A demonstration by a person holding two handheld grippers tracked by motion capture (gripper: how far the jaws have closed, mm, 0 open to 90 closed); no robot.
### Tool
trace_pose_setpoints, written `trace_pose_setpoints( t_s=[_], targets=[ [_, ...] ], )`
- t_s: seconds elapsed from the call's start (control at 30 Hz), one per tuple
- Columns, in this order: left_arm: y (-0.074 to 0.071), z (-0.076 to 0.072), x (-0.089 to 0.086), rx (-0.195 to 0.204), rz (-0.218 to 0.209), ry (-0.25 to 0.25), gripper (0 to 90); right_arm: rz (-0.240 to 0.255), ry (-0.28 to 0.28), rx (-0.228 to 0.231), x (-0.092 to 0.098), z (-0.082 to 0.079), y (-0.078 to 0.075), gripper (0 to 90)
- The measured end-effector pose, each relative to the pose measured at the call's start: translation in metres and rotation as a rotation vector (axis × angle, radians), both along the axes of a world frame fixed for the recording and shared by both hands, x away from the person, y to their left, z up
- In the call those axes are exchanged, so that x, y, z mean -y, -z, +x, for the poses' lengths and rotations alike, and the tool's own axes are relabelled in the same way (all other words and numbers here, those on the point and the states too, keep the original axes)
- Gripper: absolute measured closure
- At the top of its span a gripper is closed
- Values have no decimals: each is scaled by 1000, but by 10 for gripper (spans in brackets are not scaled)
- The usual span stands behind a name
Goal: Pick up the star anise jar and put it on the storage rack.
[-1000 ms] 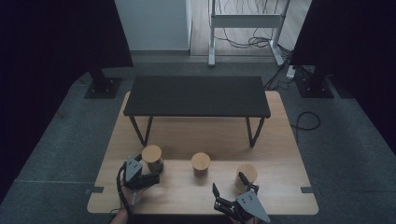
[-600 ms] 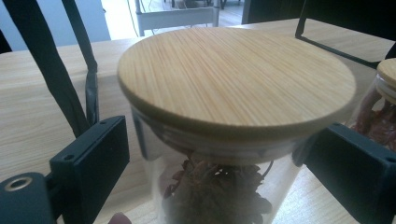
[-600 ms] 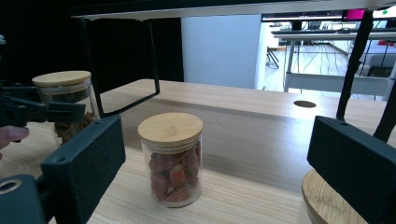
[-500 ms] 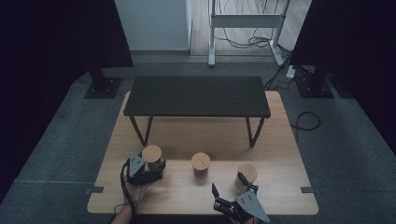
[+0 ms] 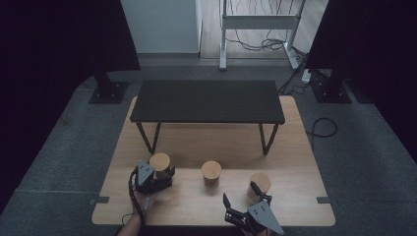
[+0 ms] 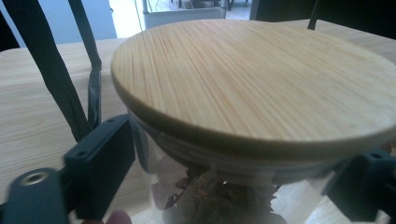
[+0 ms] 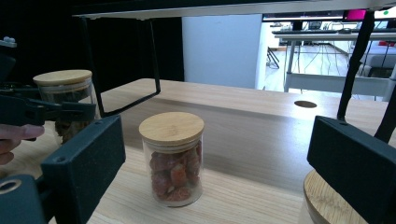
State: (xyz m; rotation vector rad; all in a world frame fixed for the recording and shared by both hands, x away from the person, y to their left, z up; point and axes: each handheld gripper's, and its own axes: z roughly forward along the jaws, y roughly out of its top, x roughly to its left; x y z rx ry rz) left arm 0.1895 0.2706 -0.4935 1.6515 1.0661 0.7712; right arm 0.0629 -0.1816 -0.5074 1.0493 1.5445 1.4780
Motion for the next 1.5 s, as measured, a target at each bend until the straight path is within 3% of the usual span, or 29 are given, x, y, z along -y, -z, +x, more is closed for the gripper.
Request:
trace_pose_setpoints(
  t_s=[0.13, 1.13, 1.5],
  targets=[
    [1, 1, -3, -2, -8, 21, 256, -3, -2, 0, -1, 0, 0, 35],
    [5, -2, -2, 55, 53, 47, 266, -12, -16, 0, -1, 0, 1, 35],
    [6, -1, -5, 39, 22, 32, 265, -11, -21, 0, -2, 0, 1, 35]
  ],
)
